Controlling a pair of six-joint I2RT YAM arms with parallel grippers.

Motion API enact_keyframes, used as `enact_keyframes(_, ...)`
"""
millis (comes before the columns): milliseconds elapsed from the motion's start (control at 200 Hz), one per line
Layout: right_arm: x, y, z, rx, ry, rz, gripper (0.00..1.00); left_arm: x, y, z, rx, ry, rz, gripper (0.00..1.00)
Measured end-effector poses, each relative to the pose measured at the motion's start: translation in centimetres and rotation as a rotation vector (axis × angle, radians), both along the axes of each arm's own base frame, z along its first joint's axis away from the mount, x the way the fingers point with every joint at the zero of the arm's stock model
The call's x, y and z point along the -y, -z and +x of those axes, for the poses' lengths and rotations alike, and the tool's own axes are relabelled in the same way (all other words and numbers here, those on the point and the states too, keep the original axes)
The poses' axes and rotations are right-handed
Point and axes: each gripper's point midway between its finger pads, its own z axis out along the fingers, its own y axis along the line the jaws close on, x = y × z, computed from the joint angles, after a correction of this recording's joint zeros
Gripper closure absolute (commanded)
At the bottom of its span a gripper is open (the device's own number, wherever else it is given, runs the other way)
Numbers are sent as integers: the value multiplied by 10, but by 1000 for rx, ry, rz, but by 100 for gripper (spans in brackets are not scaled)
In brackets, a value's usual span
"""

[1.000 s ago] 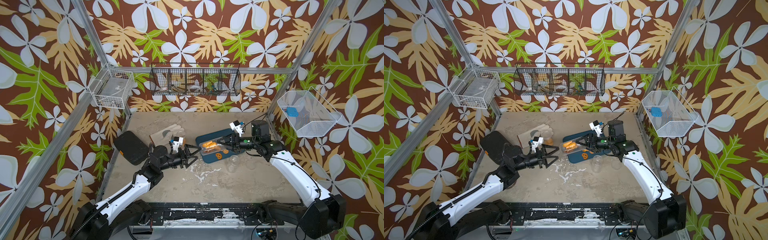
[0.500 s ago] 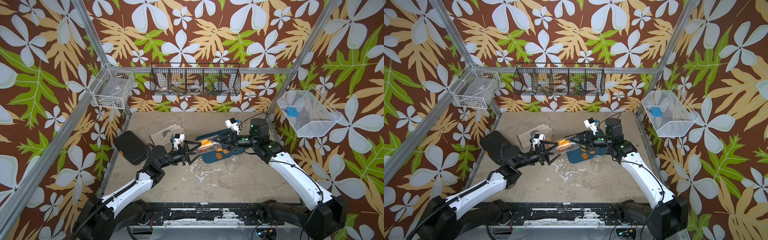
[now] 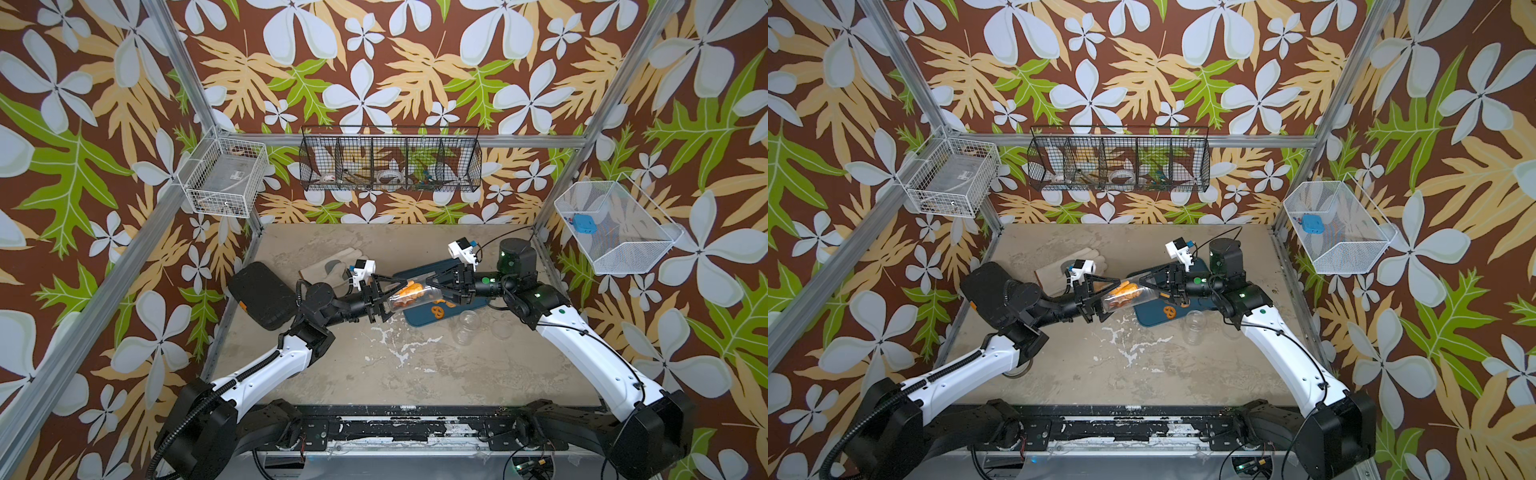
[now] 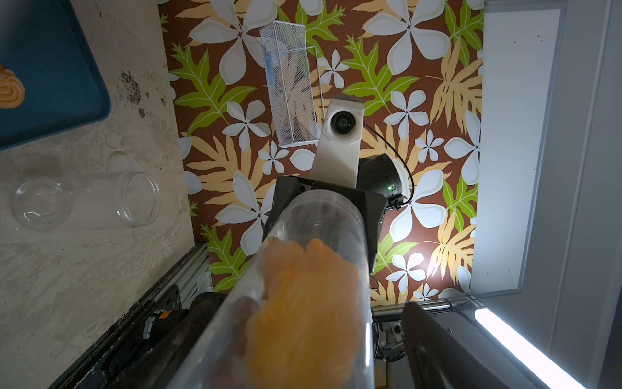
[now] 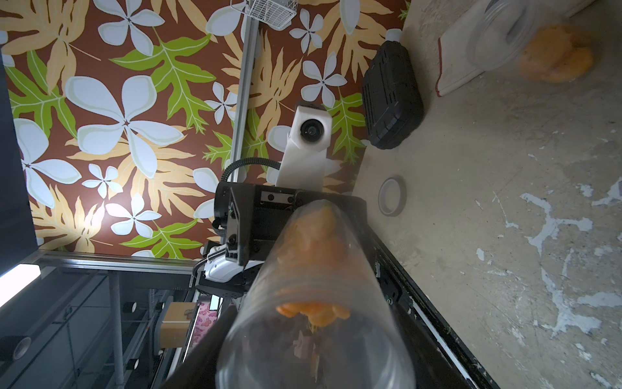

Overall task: Pour the cookies out of the jar
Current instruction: Pick up the jar from the center of the board.

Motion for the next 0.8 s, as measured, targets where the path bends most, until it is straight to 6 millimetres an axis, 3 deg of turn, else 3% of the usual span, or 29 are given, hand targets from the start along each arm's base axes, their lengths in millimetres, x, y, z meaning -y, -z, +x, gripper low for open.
enact_keyframes(540, -2, 1, -2, 1, -22, 9, 38, -2, 3, -3, -18, 14, -41, 33)
enact_keyframes(801, -2, 0, -2, 5, -24, 11, 32, -3, 2, -1, -11, 15, -57, 51)
